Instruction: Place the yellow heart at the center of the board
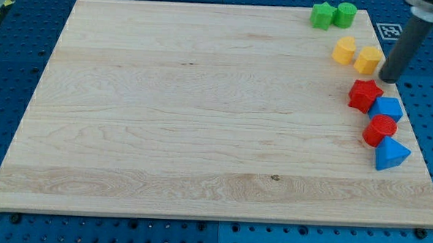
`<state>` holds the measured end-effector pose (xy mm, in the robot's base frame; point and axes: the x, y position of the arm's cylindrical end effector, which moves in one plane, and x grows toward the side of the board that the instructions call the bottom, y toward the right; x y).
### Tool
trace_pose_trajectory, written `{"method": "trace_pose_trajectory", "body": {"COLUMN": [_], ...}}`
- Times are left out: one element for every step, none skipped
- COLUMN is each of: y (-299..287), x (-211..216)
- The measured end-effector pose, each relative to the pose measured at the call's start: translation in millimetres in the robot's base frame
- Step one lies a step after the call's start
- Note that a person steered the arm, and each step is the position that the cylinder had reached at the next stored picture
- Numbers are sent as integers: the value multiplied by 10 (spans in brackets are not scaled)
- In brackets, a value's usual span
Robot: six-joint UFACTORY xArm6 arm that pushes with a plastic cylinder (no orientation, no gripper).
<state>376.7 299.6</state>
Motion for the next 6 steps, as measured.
{"method": "trace_pose_trajectory", "body": {"y": [171,61,-463,-1040,-1435,-1779], "x": [-305,-587,-665,-621,-420,-408]}}
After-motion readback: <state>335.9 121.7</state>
